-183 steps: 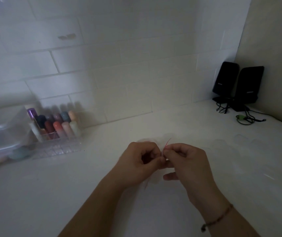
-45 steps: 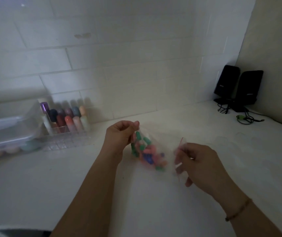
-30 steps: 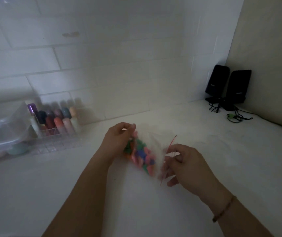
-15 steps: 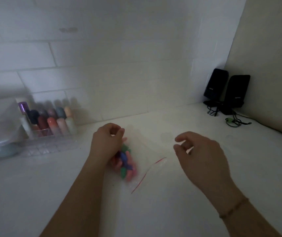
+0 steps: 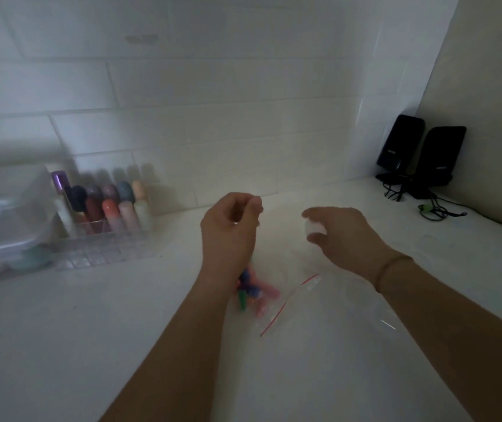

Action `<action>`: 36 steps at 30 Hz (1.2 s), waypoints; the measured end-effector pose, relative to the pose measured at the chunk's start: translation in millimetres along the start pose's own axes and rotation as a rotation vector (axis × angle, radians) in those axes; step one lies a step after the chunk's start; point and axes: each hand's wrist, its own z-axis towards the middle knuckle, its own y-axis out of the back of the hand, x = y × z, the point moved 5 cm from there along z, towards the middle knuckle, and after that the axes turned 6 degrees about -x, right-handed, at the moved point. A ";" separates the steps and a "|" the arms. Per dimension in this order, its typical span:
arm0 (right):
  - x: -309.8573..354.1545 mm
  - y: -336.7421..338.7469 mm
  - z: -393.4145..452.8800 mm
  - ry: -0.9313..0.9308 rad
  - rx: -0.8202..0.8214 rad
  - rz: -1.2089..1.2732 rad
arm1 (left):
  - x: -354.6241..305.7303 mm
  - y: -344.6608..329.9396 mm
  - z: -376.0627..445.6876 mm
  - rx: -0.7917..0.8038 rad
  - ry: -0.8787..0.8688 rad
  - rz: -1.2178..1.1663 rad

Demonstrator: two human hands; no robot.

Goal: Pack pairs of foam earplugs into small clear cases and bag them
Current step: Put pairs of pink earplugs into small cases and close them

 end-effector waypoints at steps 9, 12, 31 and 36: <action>15.5 72.4 -107.3 0.184 -0.311 0.521 | -21.6 -55.3 -73.5 0.821 0.493 -0.437; 16.7 72.1 -111.8 0.208 -0.356 0.529 | -20.8 -55.8 -75.7 0.865 0.537 -0.523; 9.8 73.6 -118.9 0.145 -0.532 0.440 | -18.9 -63.1 -81.7 0.784 0.612 -0.624; 12.8 75.3 -119.3 0.132 -0.591 0.367 | -21.6 -62.8 -81.7 0.789 0.613 -0.638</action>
